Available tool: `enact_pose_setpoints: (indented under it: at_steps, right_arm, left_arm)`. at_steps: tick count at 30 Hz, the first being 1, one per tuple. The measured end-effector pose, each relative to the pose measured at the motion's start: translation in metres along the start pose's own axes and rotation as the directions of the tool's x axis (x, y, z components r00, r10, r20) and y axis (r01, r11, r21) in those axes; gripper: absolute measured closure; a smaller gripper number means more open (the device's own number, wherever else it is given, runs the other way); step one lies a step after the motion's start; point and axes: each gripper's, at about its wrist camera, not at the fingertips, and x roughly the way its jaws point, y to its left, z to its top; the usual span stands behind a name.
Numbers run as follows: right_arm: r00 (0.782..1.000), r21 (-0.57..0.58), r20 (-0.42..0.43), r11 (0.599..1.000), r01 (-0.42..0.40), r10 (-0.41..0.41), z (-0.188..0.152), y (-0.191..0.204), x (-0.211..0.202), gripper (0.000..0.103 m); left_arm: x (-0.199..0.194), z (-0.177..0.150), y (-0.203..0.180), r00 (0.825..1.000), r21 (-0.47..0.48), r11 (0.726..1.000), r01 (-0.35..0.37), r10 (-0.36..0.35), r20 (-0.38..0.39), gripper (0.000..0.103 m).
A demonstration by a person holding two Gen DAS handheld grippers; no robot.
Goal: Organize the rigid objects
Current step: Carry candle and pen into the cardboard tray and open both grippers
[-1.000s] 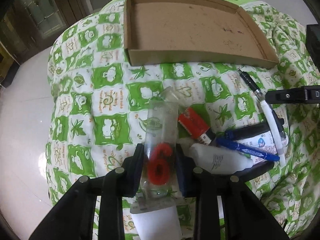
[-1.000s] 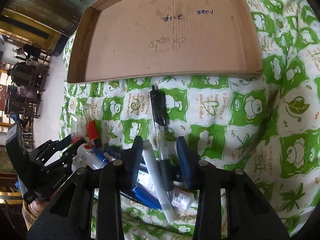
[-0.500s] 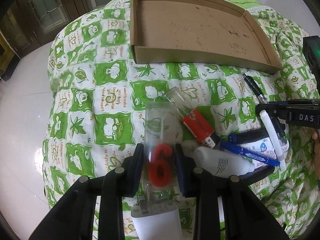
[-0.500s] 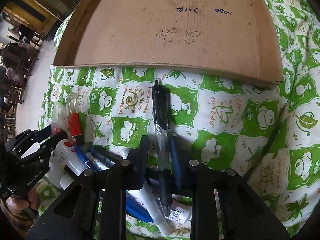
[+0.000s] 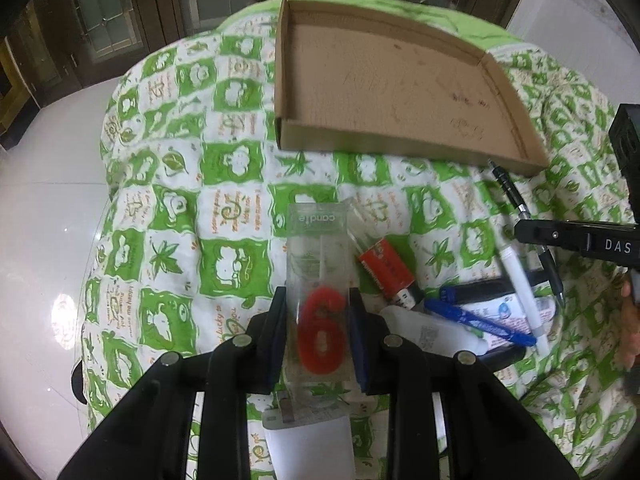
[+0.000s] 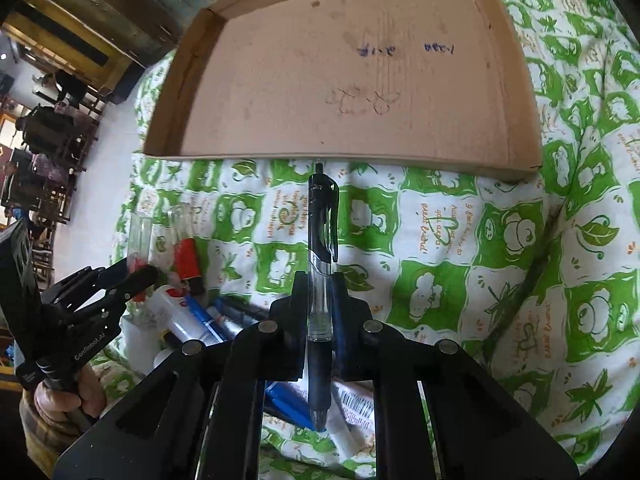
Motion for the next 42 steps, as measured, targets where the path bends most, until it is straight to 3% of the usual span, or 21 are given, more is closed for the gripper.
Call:
enact_pose_setpoints:
  at_steps: [12,20,26,33,38,42]
  right_arm:
    - [0.997,-0.045,0.071,0.999,-0.014,0.017,0.01,0.003,-0.049,0.093]
    - [0.993,-0.029,0.117,1.0,-0.006,0.01,0.045,-0.003,-0.068,0.093]
    - [0.981,0.004,0.193,1.0,-0.024,0.023,0.081,-0.018,-0.084,0.093]
    - [0.965,0.09,0.256,0.993,-0.082,0.056,0.118,-0.038,-0.067,0.093]
    - [0.957,0.058,0.287,0.998,0.021,-0.037,0.136,-0.032,-0.041,0.093]
    - [0.966,0.053,0.255,0.998,0.029,-0.041,0.136,-0.035,-0.024,0.093]
  left_arm:
    - [-0.031,0.025,-0.002,0.998,0.006,0.999,0.038,-0.039,0.051,0.076]
    - [-0.03,0.066,-0.031,0.995,0.046,0.996,0.075,-0.078,0.069,0.075]
    - [-0.014,0.088,-0.049,0.996,0.056,0.996,0.065,-0.069,0.059,0.075]
    - [0.013,0.123,-0.055,0.998,0.031,0.999,0.031,-0.032,0.048,0.075]
    - [0.028,0.139,-0.055,0.999,0.029,1.0,0.004,-0.005,0.043,0.075]
    - [0.039,0.142,-0.052,0.999,0.034,0.999,-0.009,0.008,0.032,0.075]
